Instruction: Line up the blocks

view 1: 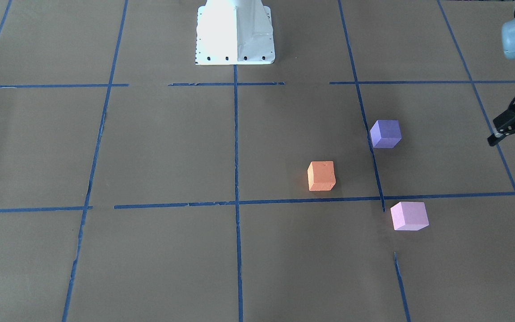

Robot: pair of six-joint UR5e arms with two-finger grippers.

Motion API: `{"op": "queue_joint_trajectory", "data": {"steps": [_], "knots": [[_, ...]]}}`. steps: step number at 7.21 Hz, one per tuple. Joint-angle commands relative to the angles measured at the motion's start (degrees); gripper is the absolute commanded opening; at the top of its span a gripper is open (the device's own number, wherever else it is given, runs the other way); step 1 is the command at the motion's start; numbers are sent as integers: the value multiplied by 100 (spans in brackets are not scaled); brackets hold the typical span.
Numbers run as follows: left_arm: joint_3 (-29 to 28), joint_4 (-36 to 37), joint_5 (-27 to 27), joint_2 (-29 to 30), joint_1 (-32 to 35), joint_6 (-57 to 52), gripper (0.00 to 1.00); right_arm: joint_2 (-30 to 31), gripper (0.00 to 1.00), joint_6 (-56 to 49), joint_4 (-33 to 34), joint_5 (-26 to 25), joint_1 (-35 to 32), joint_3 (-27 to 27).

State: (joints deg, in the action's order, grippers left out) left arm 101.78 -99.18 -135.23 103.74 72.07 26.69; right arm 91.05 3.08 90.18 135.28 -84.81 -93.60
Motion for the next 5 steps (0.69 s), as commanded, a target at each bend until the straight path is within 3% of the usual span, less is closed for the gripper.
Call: {"op": "queue_joint_trajectory", "data": {"steps": [1,3,5], "knots": [[-105,-22,294,838,-1076,1212,100,0,100,0,9,-2,0,0],[-255,-13,1249,1427,-2044,2150,100,0,100,0,0,-2,0,0],[-735,-5,1543,1796,-2275,2226,100,0,100,0,0,-2,0,0]]}}
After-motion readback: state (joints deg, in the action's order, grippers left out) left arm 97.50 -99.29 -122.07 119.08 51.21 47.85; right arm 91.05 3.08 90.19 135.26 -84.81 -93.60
